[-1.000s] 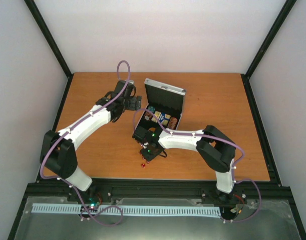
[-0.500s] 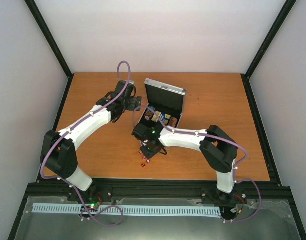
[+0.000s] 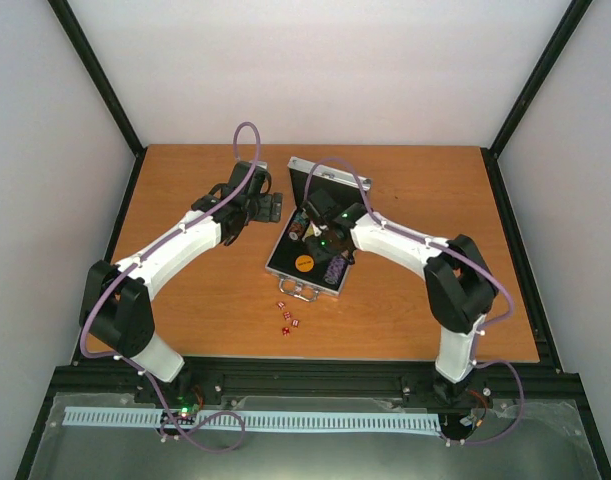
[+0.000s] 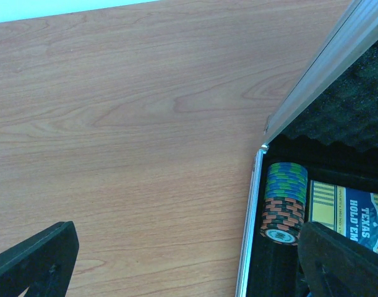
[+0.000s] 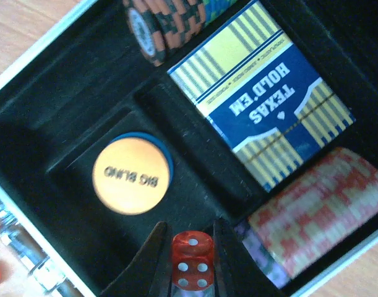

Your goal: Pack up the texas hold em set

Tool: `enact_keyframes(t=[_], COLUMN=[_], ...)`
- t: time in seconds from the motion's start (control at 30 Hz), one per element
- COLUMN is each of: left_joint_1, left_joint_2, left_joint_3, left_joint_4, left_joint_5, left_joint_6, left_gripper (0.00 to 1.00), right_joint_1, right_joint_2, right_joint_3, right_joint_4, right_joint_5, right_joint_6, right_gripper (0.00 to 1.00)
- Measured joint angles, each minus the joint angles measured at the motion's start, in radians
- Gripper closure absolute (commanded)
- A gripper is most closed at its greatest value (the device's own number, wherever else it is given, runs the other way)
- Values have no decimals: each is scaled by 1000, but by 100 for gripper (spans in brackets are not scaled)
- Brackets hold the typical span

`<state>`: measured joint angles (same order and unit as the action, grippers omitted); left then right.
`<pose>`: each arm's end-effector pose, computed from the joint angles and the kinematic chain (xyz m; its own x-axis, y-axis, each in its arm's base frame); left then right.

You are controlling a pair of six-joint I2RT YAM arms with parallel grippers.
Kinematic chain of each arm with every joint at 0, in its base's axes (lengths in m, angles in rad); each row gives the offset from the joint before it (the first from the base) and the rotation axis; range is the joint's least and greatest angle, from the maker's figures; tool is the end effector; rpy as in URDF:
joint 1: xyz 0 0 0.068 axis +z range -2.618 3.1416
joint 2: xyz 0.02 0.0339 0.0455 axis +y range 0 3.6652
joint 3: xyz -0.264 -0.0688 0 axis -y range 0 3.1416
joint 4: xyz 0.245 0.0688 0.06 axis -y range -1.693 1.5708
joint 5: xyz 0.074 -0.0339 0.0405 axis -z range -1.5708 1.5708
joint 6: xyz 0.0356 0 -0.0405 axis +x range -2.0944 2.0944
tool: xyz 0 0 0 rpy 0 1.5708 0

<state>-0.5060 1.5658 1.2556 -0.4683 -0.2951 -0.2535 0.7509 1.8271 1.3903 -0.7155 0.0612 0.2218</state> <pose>0.3087 -0.1592 0.2840 -0.6655 0.0944 -0.7404 0.1195 0.9926 0.0191 0.2784 0.2569 0.2195 -0.7974 -0.4439 -0.4087 -0.4997 0.8655 0.0349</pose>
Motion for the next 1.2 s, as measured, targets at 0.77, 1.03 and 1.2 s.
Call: enact_keyframes(t=[0.77, 1.03, 1.2], left_joint_1=[0, 0, 0], left_joint_2=[0, 0, 0], left_joint_3=[0, 0, 0], left_joint_4=[0, 0, 0], left_joint_5=[0, 0, 0], left_joint_6=[1, 3, 4], left_gripper=[0, 0, 0], right_joint_1=[-37, -37, -37], right_joint_2=[303, 317, 320], right_joint_3=[227, 237, 238], right_joint_4=[82, 85, 92], right_joint_5=[-102, -108, -111], right_joint_6=[-72, -73, -74], right_gripper=[97, 92, 70])
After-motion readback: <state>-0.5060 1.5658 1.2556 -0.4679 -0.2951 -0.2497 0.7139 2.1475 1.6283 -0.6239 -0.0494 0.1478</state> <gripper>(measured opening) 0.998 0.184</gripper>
